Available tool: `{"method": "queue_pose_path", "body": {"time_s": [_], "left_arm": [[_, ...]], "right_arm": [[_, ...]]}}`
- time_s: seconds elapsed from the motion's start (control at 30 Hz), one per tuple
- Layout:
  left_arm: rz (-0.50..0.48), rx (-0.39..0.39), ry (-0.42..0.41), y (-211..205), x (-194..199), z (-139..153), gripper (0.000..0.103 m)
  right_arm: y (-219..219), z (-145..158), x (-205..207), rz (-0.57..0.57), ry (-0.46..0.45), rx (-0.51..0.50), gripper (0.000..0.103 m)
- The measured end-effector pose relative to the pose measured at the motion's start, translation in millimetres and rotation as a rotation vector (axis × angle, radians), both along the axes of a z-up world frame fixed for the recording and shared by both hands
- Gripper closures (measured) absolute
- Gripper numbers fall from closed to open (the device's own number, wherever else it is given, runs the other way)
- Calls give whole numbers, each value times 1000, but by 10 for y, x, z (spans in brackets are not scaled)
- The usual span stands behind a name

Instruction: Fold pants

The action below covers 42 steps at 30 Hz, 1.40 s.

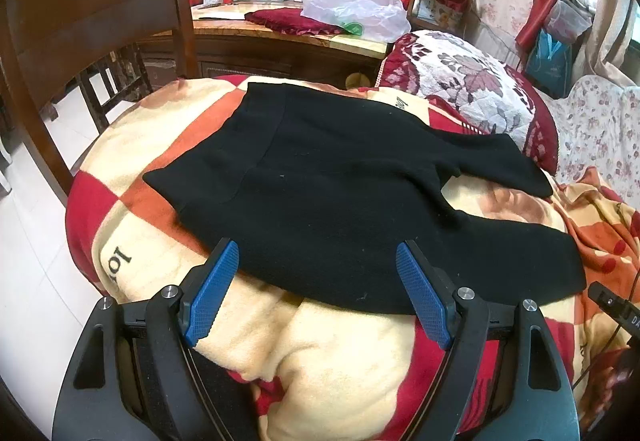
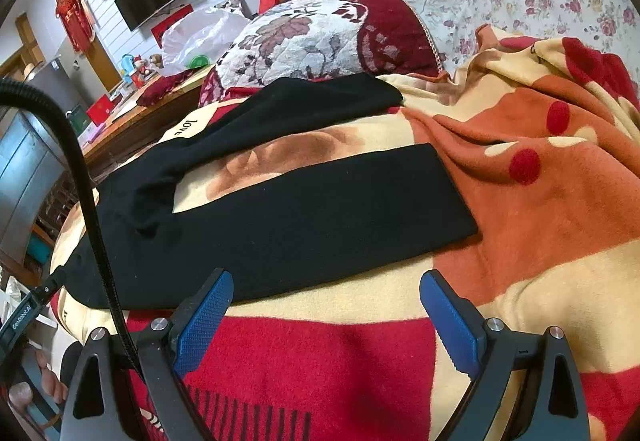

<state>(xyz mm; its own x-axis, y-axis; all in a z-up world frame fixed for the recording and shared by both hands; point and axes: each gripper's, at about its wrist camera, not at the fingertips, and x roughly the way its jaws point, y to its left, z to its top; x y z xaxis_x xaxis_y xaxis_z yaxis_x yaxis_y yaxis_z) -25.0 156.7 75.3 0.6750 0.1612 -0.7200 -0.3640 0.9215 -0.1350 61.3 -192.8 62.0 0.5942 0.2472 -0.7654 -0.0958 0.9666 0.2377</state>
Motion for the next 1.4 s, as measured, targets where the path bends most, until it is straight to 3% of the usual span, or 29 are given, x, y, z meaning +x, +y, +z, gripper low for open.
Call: {"method": "queue_pose_path", "body": {"time_s": [0.23,0.47,0.63,0.8,0.9,1.2,1.4], "left_arm": [[14,-42,33,183,-37,-57,21],[93,-107,52,578,-155,-169,21],[146,-214,80,843,-185,-310,22],[245,-373,49,1117,-216,-399,22],[274,-426,50,1219,-168,-445,22],[245,-384,74,1149,104,-472,21],[233,-357,82,1118,308,-473,22]], "right_arm": [[-39,-59,23,-6,21,4,9],[-155,-182,101,-33,55,26,9],[-279,-314,155,-61,99,68,9],[-360,-394,190,-75,118,98,9],[-394,-427,223,-82,125,127,9],[-561,-534,403,-127,143,226,9],[-623,-590,579,-154,125,263,15]]}}
